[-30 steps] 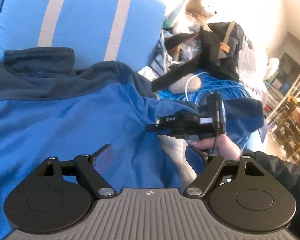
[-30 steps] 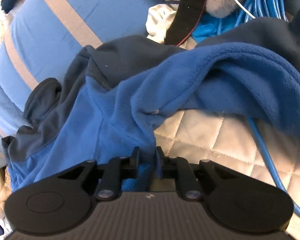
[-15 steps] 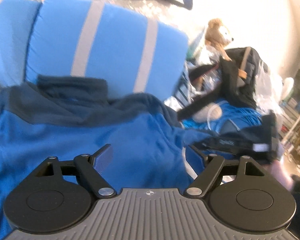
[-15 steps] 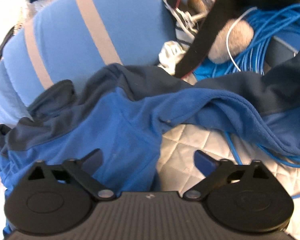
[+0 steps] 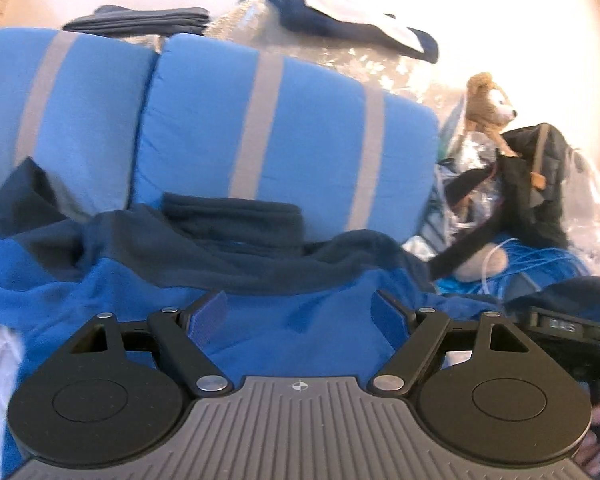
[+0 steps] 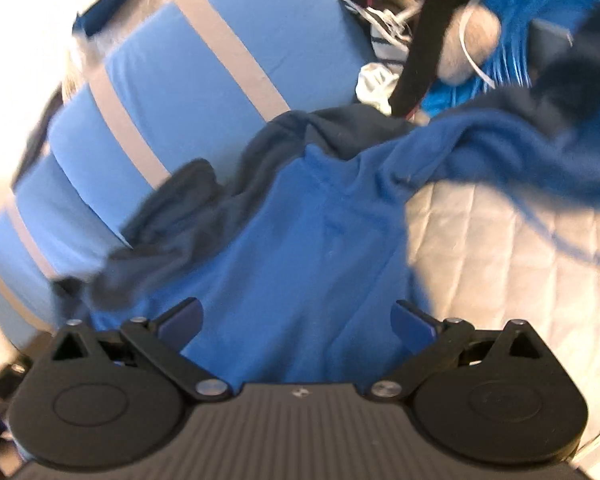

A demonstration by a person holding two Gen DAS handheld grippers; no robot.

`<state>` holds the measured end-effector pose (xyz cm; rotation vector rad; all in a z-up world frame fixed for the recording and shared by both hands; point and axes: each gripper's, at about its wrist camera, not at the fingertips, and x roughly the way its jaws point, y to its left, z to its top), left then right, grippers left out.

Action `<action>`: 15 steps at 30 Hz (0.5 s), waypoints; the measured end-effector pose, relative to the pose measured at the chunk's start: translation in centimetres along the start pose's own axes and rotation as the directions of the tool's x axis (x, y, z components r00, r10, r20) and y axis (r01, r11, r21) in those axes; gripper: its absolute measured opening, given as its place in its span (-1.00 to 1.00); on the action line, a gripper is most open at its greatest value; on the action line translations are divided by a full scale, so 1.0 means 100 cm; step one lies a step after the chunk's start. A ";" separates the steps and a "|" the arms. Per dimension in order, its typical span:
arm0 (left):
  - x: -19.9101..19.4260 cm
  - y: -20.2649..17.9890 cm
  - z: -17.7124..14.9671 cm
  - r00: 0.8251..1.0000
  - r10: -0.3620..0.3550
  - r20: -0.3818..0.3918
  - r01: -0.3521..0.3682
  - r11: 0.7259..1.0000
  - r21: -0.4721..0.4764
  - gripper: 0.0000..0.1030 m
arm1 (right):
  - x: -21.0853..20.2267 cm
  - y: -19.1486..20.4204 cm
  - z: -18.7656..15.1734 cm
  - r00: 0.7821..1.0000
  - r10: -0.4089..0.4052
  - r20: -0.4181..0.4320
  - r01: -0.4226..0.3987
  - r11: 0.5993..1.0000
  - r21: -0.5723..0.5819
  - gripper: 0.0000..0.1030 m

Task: Fold clothes
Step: 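Open the right gripper and move both grippers back above the hoodie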

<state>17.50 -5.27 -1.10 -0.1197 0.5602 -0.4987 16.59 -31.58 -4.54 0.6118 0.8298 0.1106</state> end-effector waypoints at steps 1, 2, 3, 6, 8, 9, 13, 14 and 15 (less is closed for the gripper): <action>-0.003 0.003 -0.001 1.000 0.003 0.000 -0.003 1.000 -0.012 0.50 | 0.001 -0.002 -0.007 1.000 0.023 0.005 -0.023 0.999 0.032 1.00; -0.006 0.006 -0.003 1.000 0.005 0.000 -0.005 1.000 -0.026 0.50 | 0.002 -0.004 -0.014 0.999 0.039 0.005 -0.039 0.998 0.054 1.00; -0.009 0.009 -0.004 1.000 0.005 0.006 -0.005 0.999 -0.031 0.50 | 0.004 -0.006 -0.020 0.999 0.054 0.000 -0.054 0.996 0.071 1.00; -0.022 0.013 -0.009 1.000 0.008 0.029 -0.007 0.999 -0.037 0.50 | 0.005 -0.008 -0.029 0.995 0.102 -0.014 -0.100 0.986 0.133 1.00; -0.031 0.014 -0.013 0.999 0.019 0.047 -0.017 0.999 -0.033 0.50 | -0.002 -0.004 -0.028 0.991 0.134 0.015 -0.135 0.984 0.115 1.00; -0.035 0.014 -0.014 0.998 0.023 0.056 -0.021 0.999 -0.038 0.50 | -0.005 -0.001 -0.028 0.990 0.140 0.027 -0.142 0.985 0.095 1.00; -0.051 0.019 -0.016 0.995 0.039 0.087 -0.032 0.996 -0.079 0.50 | -0.017 0.012 -0.032 0.981 0.180 0.078 -0.180 0.984 -0.017 1.00; -0.055 0.020 -0.017 0.994 0.045 0.096 -0.036 0.995 -0.092 0.50 | -0.019 0.013 -0.033 0.977 0.197 0.080 -0.195 0.980 -0.032 1.00; -0.059 0.021 -0.017 0.993 0.050 0.104 -0.039 0.994 -0.105 0.50 | -0.020 0.013 -0.034 0.973 0.214 0.083 -0.211 0.976 -0.047 1.00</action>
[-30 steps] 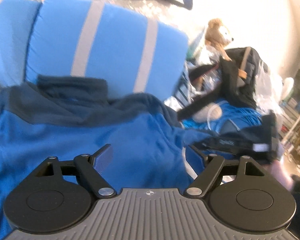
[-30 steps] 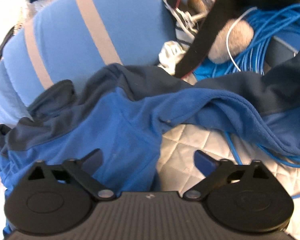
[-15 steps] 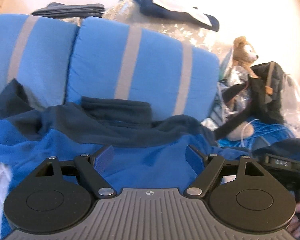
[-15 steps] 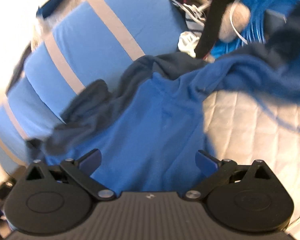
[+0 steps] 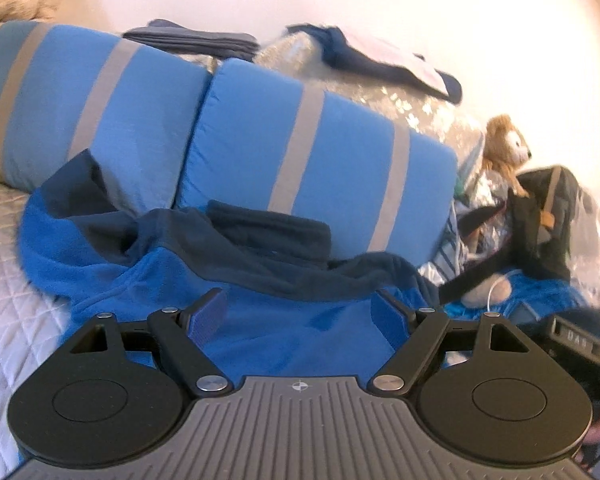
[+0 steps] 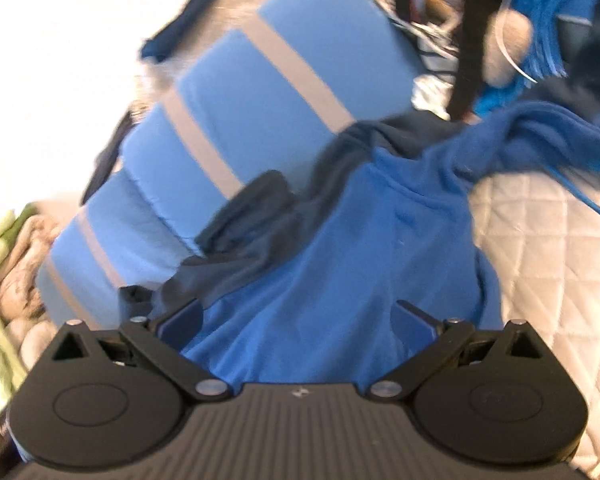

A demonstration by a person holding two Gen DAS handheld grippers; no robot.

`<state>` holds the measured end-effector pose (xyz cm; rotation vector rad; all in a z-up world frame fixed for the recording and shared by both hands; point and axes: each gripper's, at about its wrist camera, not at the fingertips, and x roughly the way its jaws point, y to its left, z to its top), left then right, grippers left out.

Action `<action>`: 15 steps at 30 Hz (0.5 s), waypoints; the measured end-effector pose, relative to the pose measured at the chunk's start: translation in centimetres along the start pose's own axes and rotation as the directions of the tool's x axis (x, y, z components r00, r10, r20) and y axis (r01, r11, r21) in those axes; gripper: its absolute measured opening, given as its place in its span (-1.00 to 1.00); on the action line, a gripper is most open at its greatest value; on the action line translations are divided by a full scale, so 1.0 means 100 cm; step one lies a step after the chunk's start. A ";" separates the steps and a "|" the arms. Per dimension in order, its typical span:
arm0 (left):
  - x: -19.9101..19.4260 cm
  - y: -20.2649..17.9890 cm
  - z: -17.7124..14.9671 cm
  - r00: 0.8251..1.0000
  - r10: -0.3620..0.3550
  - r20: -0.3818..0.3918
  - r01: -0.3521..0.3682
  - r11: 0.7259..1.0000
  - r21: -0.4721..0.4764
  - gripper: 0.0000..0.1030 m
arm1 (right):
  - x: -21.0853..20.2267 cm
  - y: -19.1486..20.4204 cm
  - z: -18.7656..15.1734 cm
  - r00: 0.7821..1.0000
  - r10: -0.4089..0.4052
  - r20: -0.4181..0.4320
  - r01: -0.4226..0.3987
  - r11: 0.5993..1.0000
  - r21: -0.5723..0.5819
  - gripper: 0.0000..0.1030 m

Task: Fold clothes
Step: 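Open the right gripper and move both grippers back above the hoodie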

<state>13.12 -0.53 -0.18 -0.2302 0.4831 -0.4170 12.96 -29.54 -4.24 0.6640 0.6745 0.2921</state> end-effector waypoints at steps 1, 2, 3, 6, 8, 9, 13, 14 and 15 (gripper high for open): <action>-0.004 0.001 0.000 1.000 0.009 0.009 -0.009 1.000 -0.008 0.50 | -0.001 0.001 -0.001 1.000 0.016 0.003 -0.016 1.000 -0.012 1.00; -0.007 0.001 0.000 1.000 0.019 0.017 -0.018 1.000 -0.014 0.50 | -0.003 0.000 -0.001 1.000 0.030 0.006 -0.030 0.999 -0.016 1.00; -0.010 0.001 0.001 0.999 0.026 0.022 -0.025 0.999 -0.019 0.50 | -0.006 -0.001 -0.001 0.999 0.051 0.019 -0.050 0.999 -0.013 1.00; -0.014 0.002 0.002 0.998 0.048 0.036 -0.047 0.998 -0.029 0.50 | -0.015 -0.005 -0.001 0.992 0.107 0.067 -0.107 0.994 -0.001 1.00; -0.016 0.001 0.003 0.997 0.063 0.044 -0.062 0.997 -0.035 0.50 | -0.018 -0.007 0.000 0.989 0.127 0.080 -0.127 0.992 -0.006 1.00; -0.016 0.001 0.003 0.996 0.073 0.044 -0.071 0.997 -0.040 0.50 | -0.020 -0.008 0.000 0.987 0.136 0.086 -0.135 0.991 -0.012 1.00; -0.011 -0.004 0.003 0.996 0.081 0.034 -0.079 0.996 -0.036 0.50 | -0.027 -0.003 -0.002 0.979 0.168 0.114 -0.159 0.984 -0.083 1.00; -0.010 -0.005 0.002 0.996 0.083 0.031 -0.082 0.996 -0.030 0.50 | -0.028 0.001 -0.003 0.979 0.162 0.121 -0.149 0.983 -0.108 1.00; -0.009 -0.007 0.001 0.996 0.085 0.028 -0.084 0.996 -0.024 0.50 | -0.028 0.004 -0.004 0.979 0.159 0.126 -0.142 0.981 -0.132 1.00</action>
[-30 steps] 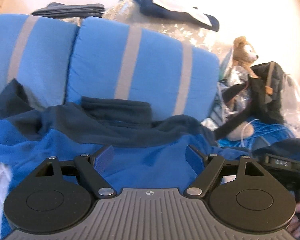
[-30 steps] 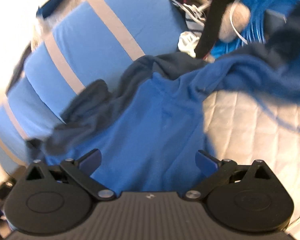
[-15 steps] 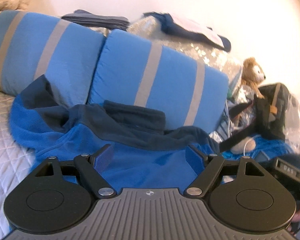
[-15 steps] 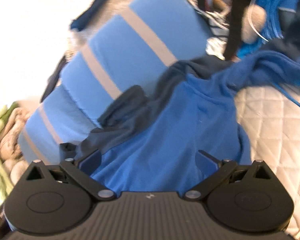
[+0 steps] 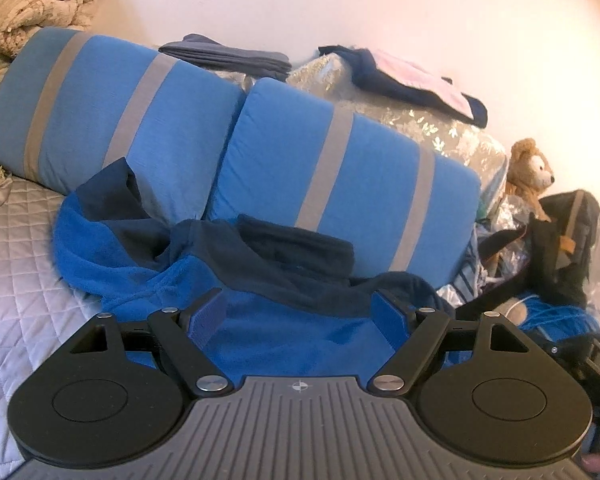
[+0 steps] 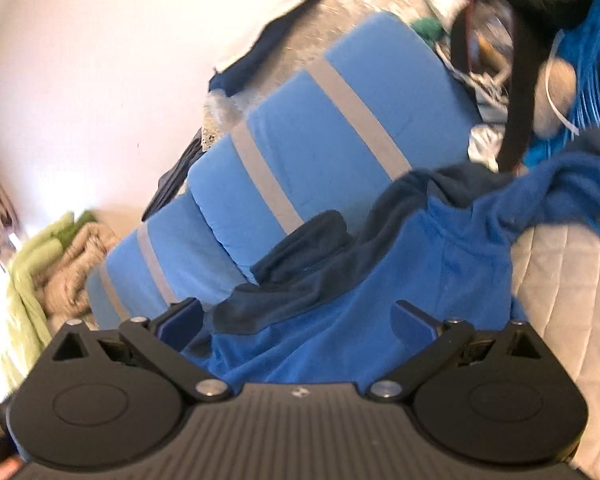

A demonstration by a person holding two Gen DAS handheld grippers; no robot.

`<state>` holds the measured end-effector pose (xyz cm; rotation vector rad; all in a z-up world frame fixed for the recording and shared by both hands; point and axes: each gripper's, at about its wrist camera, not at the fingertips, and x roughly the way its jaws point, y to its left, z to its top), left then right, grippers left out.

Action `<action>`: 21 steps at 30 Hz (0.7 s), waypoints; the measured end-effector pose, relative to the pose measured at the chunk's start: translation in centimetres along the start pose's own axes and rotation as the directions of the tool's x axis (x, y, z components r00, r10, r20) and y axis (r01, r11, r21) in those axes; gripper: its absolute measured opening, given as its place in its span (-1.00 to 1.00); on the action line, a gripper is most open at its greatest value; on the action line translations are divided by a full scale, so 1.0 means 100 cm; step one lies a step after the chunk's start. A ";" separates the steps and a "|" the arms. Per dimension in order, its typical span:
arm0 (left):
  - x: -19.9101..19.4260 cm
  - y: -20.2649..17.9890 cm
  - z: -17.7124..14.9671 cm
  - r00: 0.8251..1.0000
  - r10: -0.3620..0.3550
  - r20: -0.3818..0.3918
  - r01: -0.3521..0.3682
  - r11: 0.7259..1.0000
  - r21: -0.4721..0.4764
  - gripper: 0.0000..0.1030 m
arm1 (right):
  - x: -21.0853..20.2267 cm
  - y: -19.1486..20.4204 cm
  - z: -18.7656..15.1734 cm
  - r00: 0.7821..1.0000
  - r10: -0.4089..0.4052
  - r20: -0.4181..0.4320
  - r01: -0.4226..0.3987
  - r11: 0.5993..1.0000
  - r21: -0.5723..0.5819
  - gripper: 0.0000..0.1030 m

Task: Fold clothes
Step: 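Open the right gripper and move both grippers back above the hoodie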

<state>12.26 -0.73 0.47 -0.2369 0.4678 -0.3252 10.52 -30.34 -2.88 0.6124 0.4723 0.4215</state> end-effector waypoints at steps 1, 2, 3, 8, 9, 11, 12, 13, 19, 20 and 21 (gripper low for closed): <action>0.001 -0.002 -0.001 1.000 0.002 -0.003 -0.002 1.000 0.006 0.50 | 0.000 0.003 -0.001 1.000 0.008 0.003 -0.008 1.000 -0.020 1.00; 0.001 -0.003 -0.002 1.000 0.000 -0.002 0.000 1.000 0.009 0.50 | -0.001 0.006 -0.002 1.000 0.016 0.006 -0.016 0.999 -0.040 1.00; 0.001 -0.005 -0.002 1.000 -0.003 0.001 0.003 1.000 0.011 0.50 | -0.001 0.009 -0.003 1.000 0.023 0.011 -0.022 0.998 -0.060 1.00; -0.004 -0.008 -0.008 0.999 -0.006 0.033 0.005 1.000 0.025 0.50 | 0.001 0.013 -0.003 0.999 0.030 0.020 -0.028 0.996 -0.084 1.00; -0.004 -0.008 -0.010 0.999 0.005 0.041 -0.006 0.999 0.031 0.50 | 0.002 0.011 -0.002 0.999 0.029 0.018 -0.028 0.997 -0.076 1.00; -0.004 -0.007 -0.015 0.998 0.032 0.056 -0.034 0.998 0.045 0.50 | 0.003 0.008 -0.001 1.000 0.018 0.019 -0.017 0.998 -0.059 1.00; -0.004 -0.007 -0.017 0.997 0.041 0.067 -0.044 0.998 0.054 0.50 | 0.005 0.005 0.000 1.000 0.016 0.018 -0.015 0.999 -0.043 1.00; -0.005 -0.006 -0.019 0.996 0.048 0.078 -0.053 0.997 0.063 0.50 | 0.006 0.001 0.001 1.000 0.013 0.017 -0.013 1.000 -0.022 1.00; -0.008 -0.005 -0.034 0.985 0.086 0.147 -0.108 0.984 0.144 0.50 | 0.013 -0.014 0.003 1.000 -0.015 0.021 0.014 0.997 0.076 1.00; -0.008 -0.004 -0.036 0.985 0.093 0.143 -0.113 0.983 0.143 0.50 | 0.014 -0.015 0.003 1.000 -0.018 0.018 0.016 0.997 0.081 1.00; -0.007 -0.003 -0.039 0.985 0.099 0.140 -0.119 0.983 0.143 0.50 | 0.014 -0.015 0.003 1.000 -0.022 0.015 0.020 0.997 0.077 1.00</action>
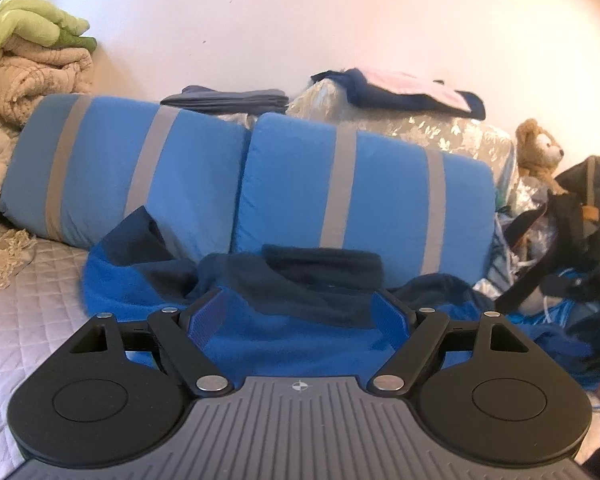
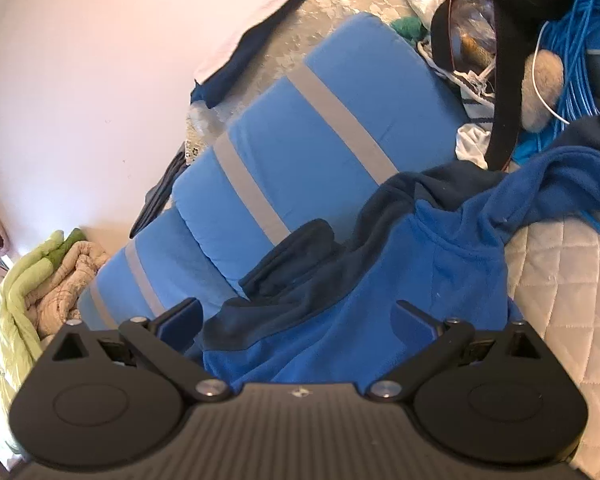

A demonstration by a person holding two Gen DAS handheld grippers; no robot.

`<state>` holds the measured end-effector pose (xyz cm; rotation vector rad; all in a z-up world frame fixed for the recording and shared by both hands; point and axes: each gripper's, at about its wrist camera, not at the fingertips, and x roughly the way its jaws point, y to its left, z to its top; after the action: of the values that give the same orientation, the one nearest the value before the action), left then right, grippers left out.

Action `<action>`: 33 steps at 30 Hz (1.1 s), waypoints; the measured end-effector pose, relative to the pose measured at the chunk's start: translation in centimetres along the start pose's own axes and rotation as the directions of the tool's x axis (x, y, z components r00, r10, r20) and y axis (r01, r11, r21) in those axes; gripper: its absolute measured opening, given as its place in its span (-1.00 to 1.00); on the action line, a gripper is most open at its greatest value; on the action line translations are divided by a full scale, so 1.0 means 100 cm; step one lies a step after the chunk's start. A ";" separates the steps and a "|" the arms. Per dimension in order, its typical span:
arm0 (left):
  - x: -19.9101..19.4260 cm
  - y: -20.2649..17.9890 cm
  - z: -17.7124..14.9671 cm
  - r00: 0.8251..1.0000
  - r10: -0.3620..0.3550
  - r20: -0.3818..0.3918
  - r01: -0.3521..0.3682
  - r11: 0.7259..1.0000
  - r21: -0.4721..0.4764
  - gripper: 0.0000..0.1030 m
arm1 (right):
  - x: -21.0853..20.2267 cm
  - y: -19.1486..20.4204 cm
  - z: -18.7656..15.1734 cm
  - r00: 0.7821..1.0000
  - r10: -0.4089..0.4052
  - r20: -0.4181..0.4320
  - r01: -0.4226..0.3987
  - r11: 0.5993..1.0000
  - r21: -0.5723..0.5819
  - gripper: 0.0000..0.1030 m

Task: Fold clothes
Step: 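Open the right gripper and move both grippers back above the hoodie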

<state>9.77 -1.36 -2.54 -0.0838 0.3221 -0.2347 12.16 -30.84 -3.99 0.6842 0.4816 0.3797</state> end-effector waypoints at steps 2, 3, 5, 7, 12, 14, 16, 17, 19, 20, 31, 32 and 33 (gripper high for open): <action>0.001 0.000 -0.004 1.000 -0.001 -0.009 0.001 1.000 0.003 0.50 | 0.000 0.002 -0.001 1.000 -0.010 0.001 0.010 1.000 -0.019 1.00; 0.001 0.000 -0.005 1.000 0.000 -0.010 0.000 1.000 0.009 0.50 | 0.000 0.003 -0.001 1.000 -0.016 0.001 0.016 0.999 -0.027 1.00; 0.001 0.000 -0.008 1.000 0.004 -0.011 -0.004 1.000 0.017 0.50 | 0.001 0.004 -0.002 1.000 -0.024 -0.003 0.024 0.999 -0.036 1.00; 0.002 0.002 -0.010 1.000 0.008 -0.012 -0.008 1.000 0.018 0.50 | 0.001 0.005 -0.002 0.999 -0.036 -0.004 0.036 0.999 -0.040 1.00; 0.006 0.009 -0.011 0.999 0.011 -0.030 -0.012 1.000 -0.020 0.50 | 0.001 0.005 -0.003 0.999 -0.049 -0.023 0.048 0.998 -0.046 1.00; 0.006 0.011 -0.010 1.000 0.004 -0.030 -0.005 0.999 -0.036 0.50 | 0.000 0.005 -0.004 0.998 -0.052 -0.023 0.050 0.997 -0.055 1.00; 0.006 0.012 -0.009 1.000 -0.006 -0.030 0.004 0.999 -0.050 0.50 | 0.001 0.006 -0.005 0.998 -0.059 -0.027 0.057 0.996 -0.065 1.00; 0.007 0.013 -0.009 0.999 -0.009 -0.032 0.007 0.999 -0.054 0.50 | 0.002 0.007 -0.005 0.998 -0.060 -0.031 0.058 0.996 -0.072 1.00; 0.007 0.015 -0.007 0.999 -0.010 -0.034 0.008 0.998 -0.064 0.50 | 0.003 0.009 -0.006 0.998 -0.053 -0.041 0.050 0.996 -0.079 1.00; 0.008 0.017 -0.004 0.999 -0.008 -0.037 0.005 0.998 -0.067 0.50 | 0.004 0.009 -0.007 0.998 -0.052 -0.046 0.048 0.996 -0.082 1.00; 0.043 0.052 0.029 0.992 0.102 -0.070 -0.104 0.994 -0.023 0.50 | 0.011 0.018 -0.012 0.993 -0.080 -0.083 0.067 0.986 -0.153 1.00; 0.051 0.056 0.032 0.990 0.116 -0.075 -0.117 0.993 -0.015 0.50 | 0.012 0.018 -0.013 0.993 -0.086 -0.085 0.071 0.985 -0.158 1.00; 0.060 0.060 0.034 0.988 0.131 -0.081 -0.132 0.991 -0.007 0.50 | 0.012 0.019 -0.013 0.992 -0.090 -0.088 0.075 0.984 -0.164 1.00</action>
<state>17.66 3.11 -1.84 -0.0649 0.4073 -0.1058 12.15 -28.28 -3.93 0.4901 0.5618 0.3694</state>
